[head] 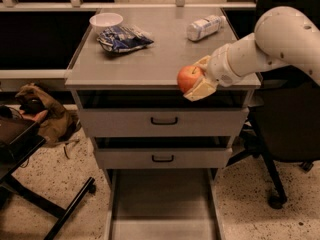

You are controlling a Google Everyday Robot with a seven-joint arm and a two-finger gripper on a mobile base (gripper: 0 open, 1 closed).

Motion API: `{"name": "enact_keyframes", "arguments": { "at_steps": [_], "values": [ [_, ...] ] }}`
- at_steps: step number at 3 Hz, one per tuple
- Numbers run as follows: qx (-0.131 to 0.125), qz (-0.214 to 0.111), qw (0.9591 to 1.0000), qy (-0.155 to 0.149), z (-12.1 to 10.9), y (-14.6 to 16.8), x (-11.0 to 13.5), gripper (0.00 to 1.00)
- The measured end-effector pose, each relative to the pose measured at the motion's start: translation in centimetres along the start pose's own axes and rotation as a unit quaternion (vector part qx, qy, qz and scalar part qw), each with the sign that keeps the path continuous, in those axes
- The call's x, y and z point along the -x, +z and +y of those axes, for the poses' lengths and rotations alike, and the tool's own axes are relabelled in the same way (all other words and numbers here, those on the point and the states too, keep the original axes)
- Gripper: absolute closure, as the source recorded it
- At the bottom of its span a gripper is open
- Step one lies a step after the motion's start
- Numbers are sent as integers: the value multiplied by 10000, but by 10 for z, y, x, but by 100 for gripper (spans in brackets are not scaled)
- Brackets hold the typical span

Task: Place apple into bottom drawer

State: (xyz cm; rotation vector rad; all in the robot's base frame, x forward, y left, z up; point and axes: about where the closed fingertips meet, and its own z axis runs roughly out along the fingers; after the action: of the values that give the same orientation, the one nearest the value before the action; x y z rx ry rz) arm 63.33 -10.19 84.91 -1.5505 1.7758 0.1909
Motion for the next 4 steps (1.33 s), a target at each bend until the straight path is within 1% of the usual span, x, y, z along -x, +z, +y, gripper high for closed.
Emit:
{"name": "enact_keyframes", "arguments": {
  "at_steps": [1, 2, 3, 4],
  "values": [
    [0, 0, 10000, 0, 0, 0, 0, 100],
    [56, 37, 10000, -4, 24, -9, -10, 100],
    [127, 26, 9999, 32, 68, -24, -29, 100],
    [313, 16, 9994, 147, 107, -20, -59, 100]
  ]
}}
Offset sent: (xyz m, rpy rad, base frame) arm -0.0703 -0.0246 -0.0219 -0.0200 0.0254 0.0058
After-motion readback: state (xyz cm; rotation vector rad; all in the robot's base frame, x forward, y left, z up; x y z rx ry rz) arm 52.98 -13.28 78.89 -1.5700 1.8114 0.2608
